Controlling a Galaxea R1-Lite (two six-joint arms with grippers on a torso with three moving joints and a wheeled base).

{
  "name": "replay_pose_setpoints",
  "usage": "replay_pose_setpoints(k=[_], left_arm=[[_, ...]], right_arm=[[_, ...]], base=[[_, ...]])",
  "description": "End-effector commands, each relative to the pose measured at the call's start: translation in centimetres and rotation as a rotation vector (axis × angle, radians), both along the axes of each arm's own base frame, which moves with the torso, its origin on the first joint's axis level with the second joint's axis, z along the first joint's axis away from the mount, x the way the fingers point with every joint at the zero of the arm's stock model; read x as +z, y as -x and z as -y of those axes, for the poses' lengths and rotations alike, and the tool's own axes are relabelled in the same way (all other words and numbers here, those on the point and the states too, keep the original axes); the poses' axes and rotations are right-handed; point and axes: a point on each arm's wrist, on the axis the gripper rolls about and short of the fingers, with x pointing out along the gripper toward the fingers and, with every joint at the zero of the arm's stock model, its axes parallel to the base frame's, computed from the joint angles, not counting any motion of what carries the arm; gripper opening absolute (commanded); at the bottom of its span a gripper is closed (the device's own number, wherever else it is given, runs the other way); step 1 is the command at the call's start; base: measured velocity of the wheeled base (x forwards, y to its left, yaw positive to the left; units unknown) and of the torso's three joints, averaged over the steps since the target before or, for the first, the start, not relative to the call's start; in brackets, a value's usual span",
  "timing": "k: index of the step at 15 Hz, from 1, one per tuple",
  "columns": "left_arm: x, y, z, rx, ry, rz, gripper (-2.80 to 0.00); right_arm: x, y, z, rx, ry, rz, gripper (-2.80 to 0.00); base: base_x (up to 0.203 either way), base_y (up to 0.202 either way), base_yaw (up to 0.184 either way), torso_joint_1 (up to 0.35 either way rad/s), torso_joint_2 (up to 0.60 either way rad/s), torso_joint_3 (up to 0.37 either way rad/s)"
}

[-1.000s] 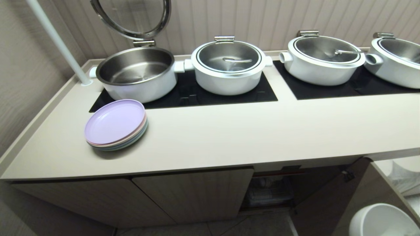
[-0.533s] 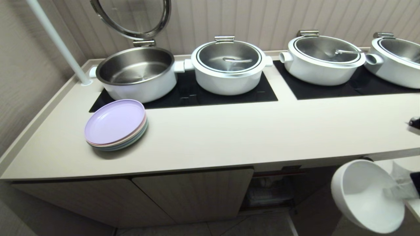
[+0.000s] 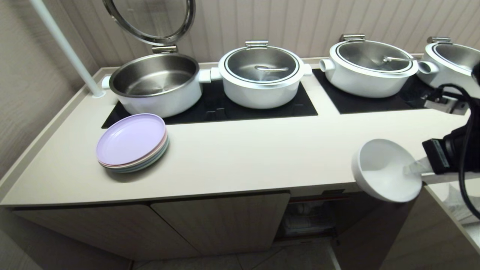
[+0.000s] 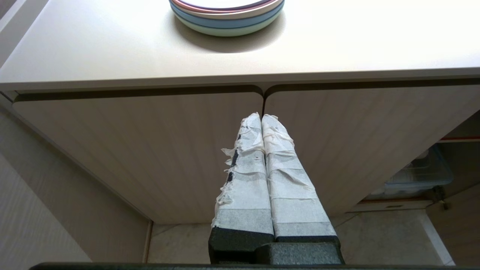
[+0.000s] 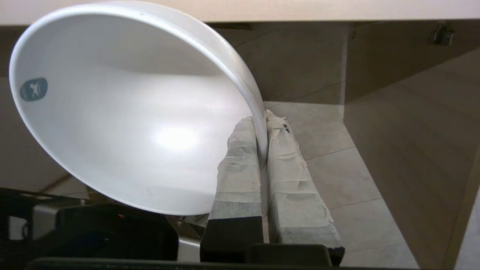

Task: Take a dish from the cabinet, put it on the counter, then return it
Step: Place it on the table

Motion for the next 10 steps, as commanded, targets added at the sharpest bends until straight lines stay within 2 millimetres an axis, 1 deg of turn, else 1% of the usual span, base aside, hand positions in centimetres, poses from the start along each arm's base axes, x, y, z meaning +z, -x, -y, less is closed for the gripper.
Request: replay_pose_setpoints(k=[1, 3, 7, 10], left_arm=[[0.0, 0.0, 0.0, 0.001, 0.0, 0.0, -2.8], [0.0, 0.0, 0.0, 0.001, 0.0, 0.0, -2.8], [0.0, 0.0, 0.0, 0.001, 0.0, 0.0, -2.8], [0.0, 0.0, 0.0, 0.001, 0.0, 0.0, -2.8]], right_arm=[[-0.8, -3.2, -0.4, -0.036, -0.02, -0.073, -2.8], [-1.2, -5.2, -0.7, -0.093, -0.057, -0.114, -2.8], [-2.2, -8.5, -1.0, -0.17, -0.094, -0.169, -2.8], [-2.7, -10.8, -0.3, -0.215, -0.092, -0.206, -2.8]], base=[[0.0, 0.0, 0.0, 0.0, 0.0, 0.0], [0.0, 0.0, 0.0, 0.0, 0.0, 0.0], [0.0, 0.0, 0.0, 0.0, 0.0, 0.0], [0.0, 0.0, 0.0, 0.0, 0.0, 0.0]])
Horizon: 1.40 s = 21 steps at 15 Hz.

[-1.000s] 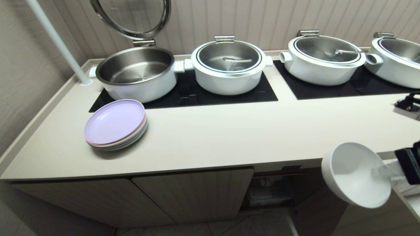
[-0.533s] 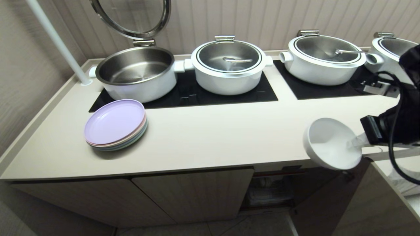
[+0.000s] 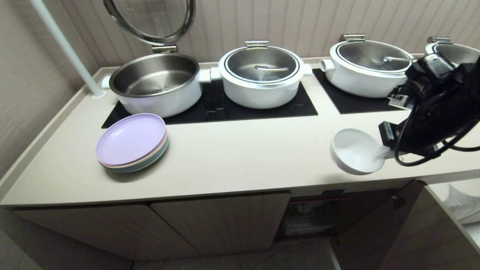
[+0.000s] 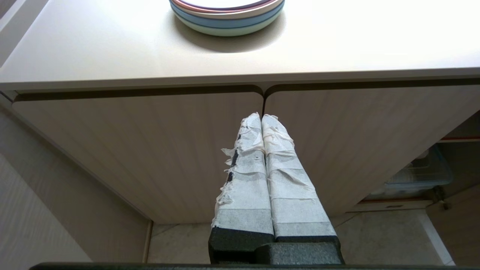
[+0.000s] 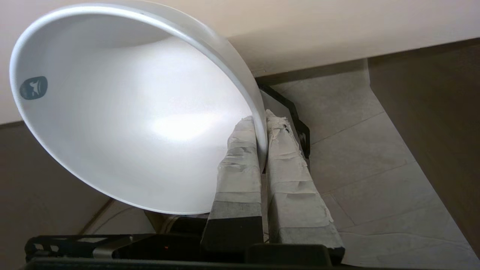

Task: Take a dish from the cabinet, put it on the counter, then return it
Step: Place it on the table

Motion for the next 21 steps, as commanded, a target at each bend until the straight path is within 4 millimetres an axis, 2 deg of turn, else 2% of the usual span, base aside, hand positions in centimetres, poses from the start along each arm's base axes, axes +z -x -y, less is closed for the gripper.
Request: replay_pose_setpoints(k=[1, 3, 8, 15, 21], left_arm=[[0.0, 0.0, 0.0, 0.0, 0.0, 0.0, -2.8], [0.0, 0.0, 0.0, 0.0, 0.0, 0.0, -2.8], [0.0, 0.0, 0.0, 0.0, 0.0, 0.0, -2.8], [0.0, 0.0, 0.0, 0.0, 0.0, 0.0, -2.8], [0.0, 0.0, 0.0, 0.0, 0.0, 0.0, -2.8]], right_arm=[[-1.3, -2.3, 0.5, -0.026, 0.013, -0.066, -2.8], [-1.6, -2.7, 0.7, -0.018, 0.065, -0.113, -2.8], [-1.6, -4.3, 1.4, 0.03, 0.113, -0.088, -2.8], [-2.6, -5.7, 1.3, 0.019, 0.103, -0.06, -2.8], [-3.0, -6.0, 1.3, -0.027, 0.077, -0.078, -2.8]], base=[[0.0, 0.0, 0.0, 0.0, 0.0, 0.0], [0.0, 0.0, 0.0, 0.0, 0.0, 0.0], [0.0, 0.0, 0.0, 0.0, 0.0, 0.0], [0.0, 0.0, 0.0, 0.0, 0.0, 0.0], [0.0, 0.0, 0.0, 0.0, 0.0, 0.0]])
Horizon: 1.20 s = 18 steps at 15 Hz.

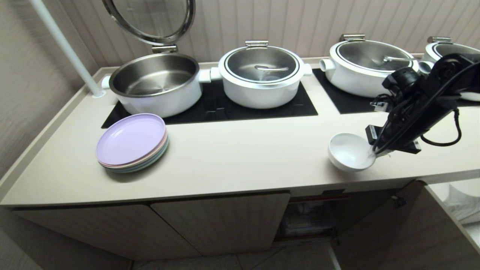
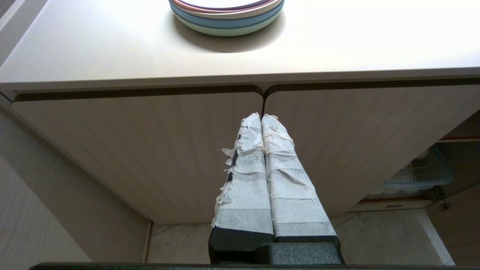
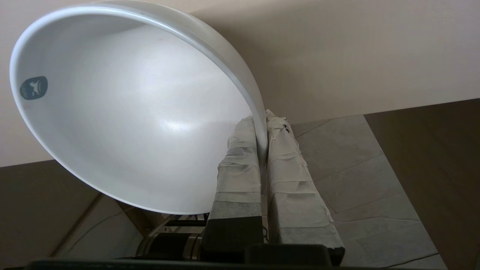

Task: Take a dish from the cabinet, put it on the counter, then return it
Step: Place it on the table

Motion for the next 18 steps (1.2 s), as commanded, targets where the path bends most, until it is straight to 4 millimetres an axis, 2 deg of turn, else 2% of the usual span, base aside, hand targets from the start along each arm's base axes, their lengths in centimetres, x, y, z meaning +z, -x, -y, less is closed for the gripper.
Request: replay_pose_setpoints(k=[1, 18], left_arm=[[0.0, 0.0, 0.0, 0.001, 0.0, 0.0, -2.8], [0.0, 0.0, 0.0, 0.001, 0.0, 0.0, -2.8]], right_arm=[[-0.2, -0.1, 0.0, -0.003, -0.002, -0.01, -2.8], [-2.3, -1.8, -0.1, -0.016, -0.006, -0.024, -2.8]], base=[[0.0, 0.0, 0.0, 0.0, 0.0, 0.0], [0.0, 0.0, 0.0, 0.0, 0.0, 0.0]])
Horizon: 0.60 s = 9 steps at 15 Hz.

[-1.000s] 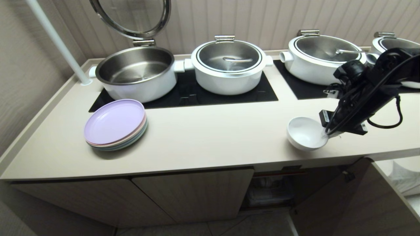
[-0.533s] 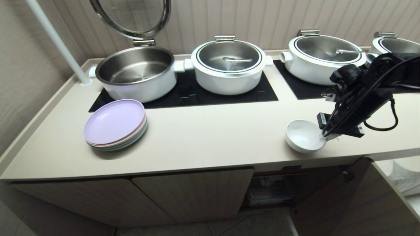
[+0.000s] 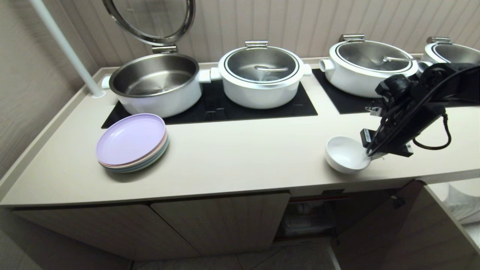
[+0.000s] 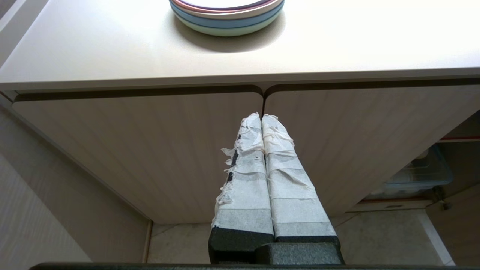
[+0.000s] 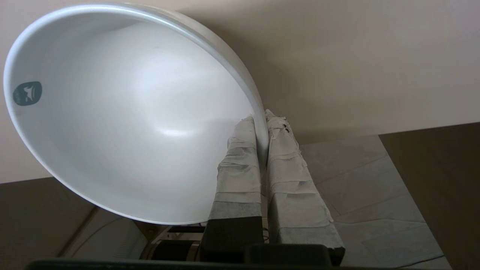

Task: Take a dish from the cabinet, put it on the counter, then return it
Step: Place it on the table

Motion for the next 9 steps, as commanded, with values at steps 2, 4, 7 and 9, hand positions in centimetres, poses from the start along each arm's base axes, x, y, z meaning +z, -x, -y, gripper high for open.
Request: replay_pose_setpoints(k=[2, 4, 7, 9], left_arm=[[0.0, 0.0, 0.0, 0.0, 0.0, 0.0, -2.8], [0.0, 0.0, 0.0, 0.0, 0.0, 0.0, -2.8], [0.0, 0.0, 0.0, 0.0, 0.0, 0.0, -2.8], [0.0, 0.0, 0.0, 0.0, 0.0, 0.0, -2.8]], right_arm=[[-0.37, -0.37, -0.03, -0.002, 0.0, 0.002, -2.8], [-0.37, -0.37, -0.03, -0.002, 0.001, 0.002, -2.8], [-0.43, -0.41, -0.03, -0.001, 0.002, 0.001, -2.8], [-0.43, -0.41, -0.03, -0.001, 0.002, 0.001, -2.8]], base=[[0.0, 0.0, 0.0, 0.0, 0.0, 0.0], [0.0, 0.0, 0.0, 0.0, 0.0, 0.0], [0.0, 0.0, 0.0, 0.0, 0.0, 0.0], [0.0, 0.0, 0.0, 0.0, 0.0, 0.0]])
